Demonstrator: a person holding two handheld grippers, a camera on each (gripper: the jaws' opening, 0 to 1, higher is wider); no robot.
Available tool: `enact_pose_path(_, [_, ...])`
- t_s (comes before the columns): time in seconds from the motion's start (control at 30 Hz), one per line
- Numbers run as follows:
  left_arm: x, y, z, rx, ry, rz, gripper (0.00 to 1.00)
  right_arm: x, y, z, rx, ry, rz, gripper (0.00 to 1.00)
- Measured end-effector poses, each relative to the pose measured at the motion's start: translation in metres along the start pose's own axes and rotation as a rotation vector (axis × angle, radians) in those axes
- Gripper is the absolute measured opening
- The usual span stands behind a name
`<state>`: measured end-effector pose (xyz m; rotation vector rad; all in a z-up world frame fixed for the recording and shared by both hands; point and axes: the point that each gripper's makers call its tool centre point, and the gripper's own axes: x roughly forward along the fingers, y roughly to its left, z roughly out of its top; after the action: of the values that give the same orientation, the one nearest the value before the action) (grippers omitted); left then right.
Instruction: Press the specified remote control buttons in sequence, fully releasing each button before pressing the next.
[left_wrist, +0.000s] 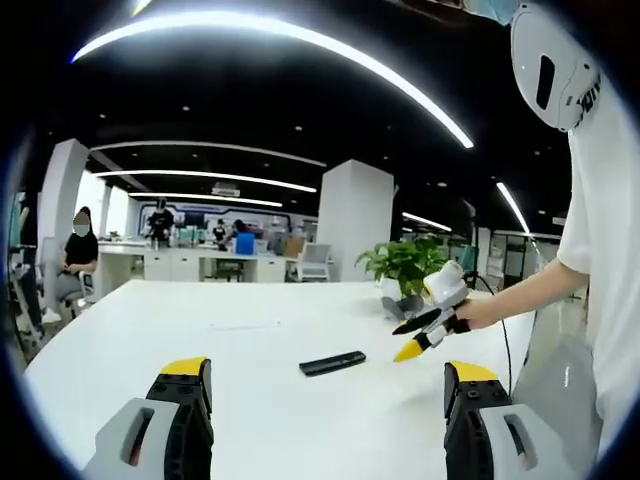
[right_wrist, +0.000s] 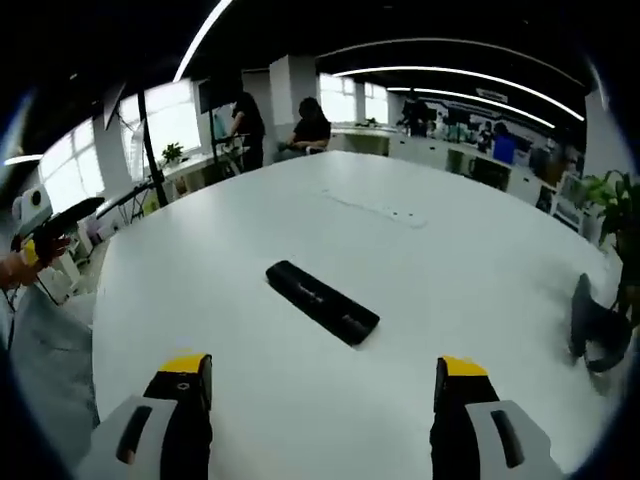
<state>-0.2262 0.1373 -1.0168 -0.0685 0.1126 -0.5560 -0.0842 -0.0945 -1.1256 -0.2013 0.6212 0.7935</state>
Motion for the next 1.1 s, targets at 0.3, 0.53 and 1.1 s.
enact_pose_path(0.3, [0.001,-0.011,0.000,-0.022,-0.013,-0.022,1.00,-0.046,0.018,-0.001,0.049,-0.107,-0.062,0.99])
enact_pose_path(0.53, [0.001,-0.023,0.004,-0.003,-0.016,-0.037,1.00,-0.092,0.032,0.007,0.075,-0.215,-0.127,0.99])
enact_pose_path(1.1, [-0.009,-0.038,0.033,0.034,-0.082,-0.010,1.00,-0.185,0.059,0.017,0.086,-0.441,-0.273,0.99])
